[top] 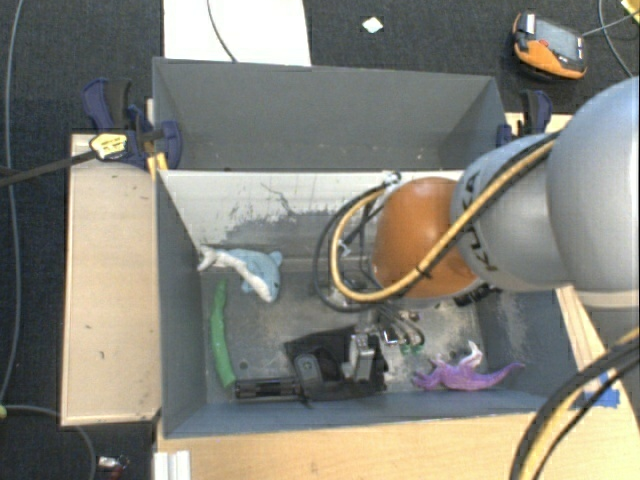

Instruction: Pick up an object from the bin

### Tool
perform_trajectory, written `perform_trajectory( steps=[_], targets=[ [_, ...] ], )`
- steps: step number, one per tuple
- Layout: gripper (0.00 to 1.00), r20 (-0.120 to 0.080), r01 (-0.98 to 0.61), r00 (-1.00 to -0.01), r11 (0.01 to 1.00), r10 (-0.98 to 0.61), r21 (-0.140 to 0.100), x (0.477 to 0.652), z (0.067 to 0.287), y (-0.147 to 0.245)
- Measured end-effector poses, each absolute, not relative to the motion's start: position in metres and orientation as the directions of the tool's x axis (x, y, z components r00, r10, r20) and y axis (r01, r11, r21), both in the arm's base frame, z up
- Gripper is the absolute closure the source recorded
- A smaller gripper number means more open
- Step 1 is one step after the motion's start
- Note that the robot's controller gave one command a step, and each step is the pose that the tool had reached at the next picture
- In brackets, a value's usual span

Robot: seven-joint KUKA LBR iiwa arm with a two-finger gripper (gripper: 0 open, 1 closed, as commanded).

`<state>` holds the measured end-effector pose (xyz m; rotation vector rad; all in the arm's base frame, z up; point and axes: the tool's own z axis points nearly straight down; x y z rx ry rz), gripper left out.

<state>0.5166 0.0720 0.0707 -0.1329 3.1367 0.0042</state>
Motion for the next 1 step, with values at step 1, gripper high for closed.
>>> perform_trajectory(
  steps=[1],
  targets=[
    [0.00, -0.012, -0.038, -0.999, 0.999, -0.038, -0.003, 0.4890, 0.1081, 0.0824]
  ],
)
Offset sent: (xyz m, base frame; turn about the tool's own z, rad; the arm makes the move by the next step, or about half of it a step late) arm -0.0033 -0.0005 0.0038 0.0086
